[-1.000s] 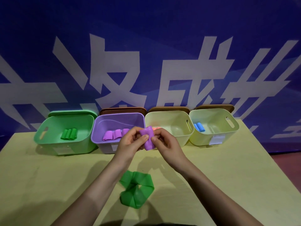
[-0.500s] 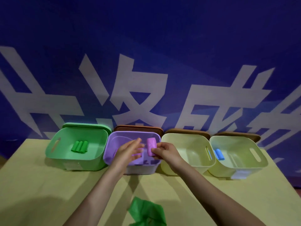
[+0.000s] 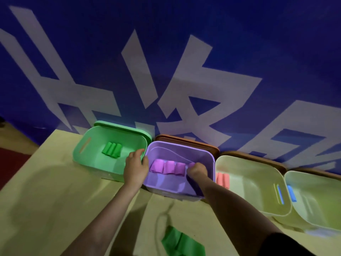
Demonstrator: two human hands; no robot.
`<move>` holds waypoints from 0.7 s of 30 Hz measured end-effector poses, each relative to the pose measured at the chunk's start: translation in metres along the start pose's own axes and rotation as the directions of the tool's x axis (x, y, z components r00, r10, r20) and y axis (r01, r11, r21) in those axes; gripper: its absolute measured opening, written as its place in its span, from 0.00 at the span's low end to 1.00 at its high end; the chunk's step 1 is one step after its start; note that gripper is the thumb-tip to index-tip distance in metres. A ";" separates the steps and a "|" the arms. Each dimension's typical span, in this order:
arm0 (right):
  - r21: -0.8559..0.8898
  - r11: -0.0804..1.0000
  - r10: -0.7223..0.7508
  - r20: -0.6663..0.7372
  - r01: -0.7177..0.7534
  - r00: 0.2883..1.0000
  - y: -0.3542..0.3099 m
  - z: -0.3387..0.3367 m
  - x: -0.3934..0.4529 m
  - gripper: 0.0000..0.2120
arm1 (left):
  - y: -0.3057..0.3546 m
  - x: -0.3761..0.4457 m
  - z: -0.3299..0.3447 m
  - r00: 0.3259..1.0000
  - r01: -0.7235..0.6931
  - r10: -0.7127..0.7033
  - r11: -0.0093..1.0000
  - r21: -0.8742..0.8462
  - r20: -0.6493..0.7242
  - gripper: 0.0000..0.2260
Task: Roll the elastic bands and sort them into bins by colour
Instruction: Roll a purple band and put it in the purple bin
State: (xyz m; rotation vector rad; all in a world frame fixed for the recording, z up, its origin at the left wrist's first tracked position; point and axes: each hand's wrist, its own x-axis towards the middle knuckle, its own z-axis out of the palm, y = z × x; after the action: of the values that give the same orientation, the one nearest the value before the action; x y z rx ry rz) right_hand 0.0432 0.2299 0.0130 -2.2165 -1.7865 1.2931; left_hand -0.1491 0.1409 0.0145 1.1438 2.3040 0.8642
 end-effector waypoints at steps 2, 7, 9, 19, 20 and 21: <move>0.049 0.998 0.027 0.003 -0.027 1.000 0.002 0.007 0.005 0.16 | 0.000 0.002 0.004 1.000 -0.011 0.011 1.000 0.021 0.006 0.16; 0.145 0.986 0.087 0.010 -0.087 0.996 0.009 0.018 0.018 0.16 | 0.000 0.005 0.008 1.000 0.006 -0.006 1.000 -0.005 -0.006 0.15; 0.154 0.982 0.107 0.024 -0.110 0.994 0.010 0.019 0.018 0.16 | -0.001 0.006 0.008 1.000 0.012 -0.012 1.000 -0.007 -0.008 0.15; 0.080 0.996 0.044 -0.032 -0.041 0.999 0.013 0.020 0.026 0.06 | 0.001 0.004 0.009 0.999 0.048 -0.048 0.999 -0.017 -0.016 0.16; 0.070 0.997 0.039 -0.039 -0.036 0.998 0.011 0.019 0.023 0.07 | 0.001 0.004 0.009 0.999 0.050 -0.050 0.999 -0.013 -0.019 0.16; 0.055 0.998 0.032 -0.042 -0.029 0.999 0.011 0.019 0.023 0.09 | 0.001 0.004 0.009 0.998 0.052 -0.053 0.999 -0.008 -0.022 0.16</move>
State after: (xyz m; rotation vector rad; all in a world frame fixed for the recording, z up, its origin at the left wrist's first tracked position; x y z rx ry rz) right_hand 0.0409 0.2355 -0.0184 -2.2338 -1.6888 1.2737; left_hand -0.1452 0.1482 0.0082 1.0708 2.3352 0.8695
